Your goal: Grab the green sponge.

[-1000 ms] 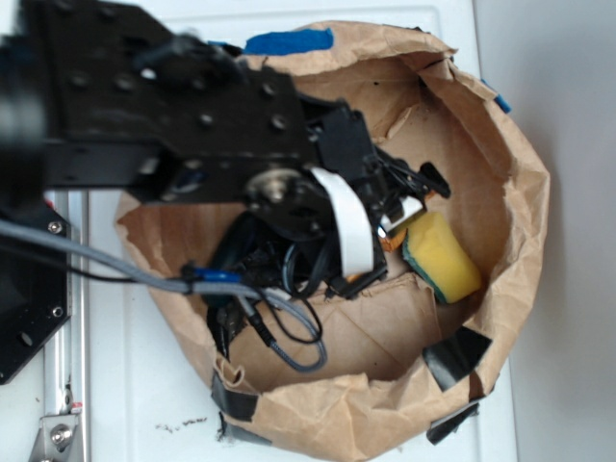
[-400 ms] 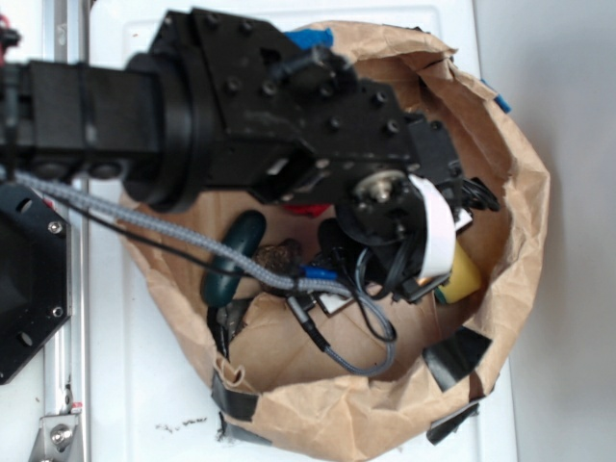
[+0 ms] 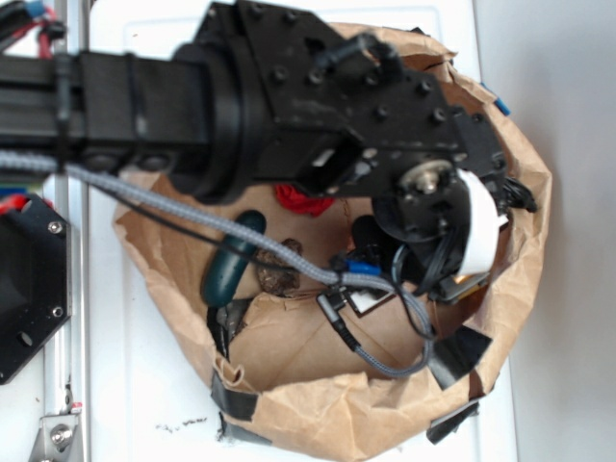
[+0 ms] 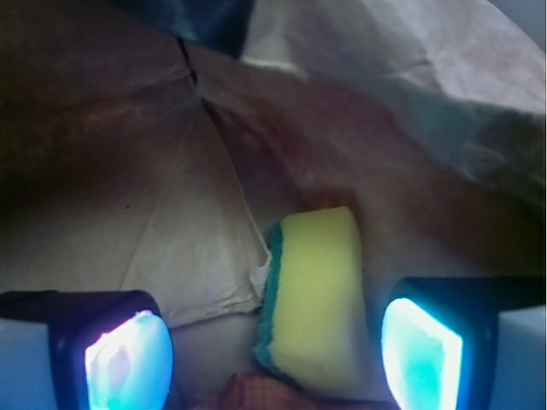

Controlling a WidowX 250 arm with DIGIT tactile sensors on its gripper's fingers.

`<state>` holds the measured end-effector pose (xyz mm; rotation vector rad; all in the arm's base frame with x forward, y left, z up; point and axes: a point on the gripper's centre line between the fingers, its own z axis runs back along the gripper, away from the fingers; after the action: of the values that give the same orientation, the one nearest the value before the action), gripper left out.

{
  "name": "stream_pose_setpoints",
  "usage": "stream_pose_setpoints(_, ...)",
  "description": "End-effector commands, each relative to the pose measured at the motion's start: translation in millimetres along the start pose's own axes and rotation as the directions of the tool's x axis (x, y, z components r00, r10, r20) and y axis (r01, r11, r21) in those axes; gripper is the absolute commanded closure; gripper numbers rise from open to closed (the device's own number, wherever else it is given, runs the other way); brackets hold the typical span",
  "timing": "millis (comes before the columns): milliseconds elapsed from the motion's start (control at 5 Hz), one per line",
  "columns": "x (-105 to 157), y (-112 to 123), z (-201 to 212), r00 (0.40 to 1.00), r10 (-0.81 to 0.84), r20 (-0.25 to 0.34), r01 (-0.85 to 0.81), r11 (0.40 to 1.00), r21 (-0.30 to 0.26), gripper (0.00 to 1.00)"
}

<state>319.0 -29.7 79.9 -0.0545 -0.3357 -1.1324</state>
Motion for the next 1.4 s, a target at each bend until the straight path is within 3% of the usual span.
stream_pose_setpoints(0,2.8,12.6,10.1,1.0,0.017,0.016,-0.018,0.998,0.06,0.0)
stream_pose_setpoints(400,3.3,4.5,0.4,0.999,0.043,0.024,-0.046,0.99,0.132,0.0)
stream_pose_setpoints(1200,6.0,4.3,-8.5,0.999,0.043,0.009,-0.044,0.984,0.174,0.0)
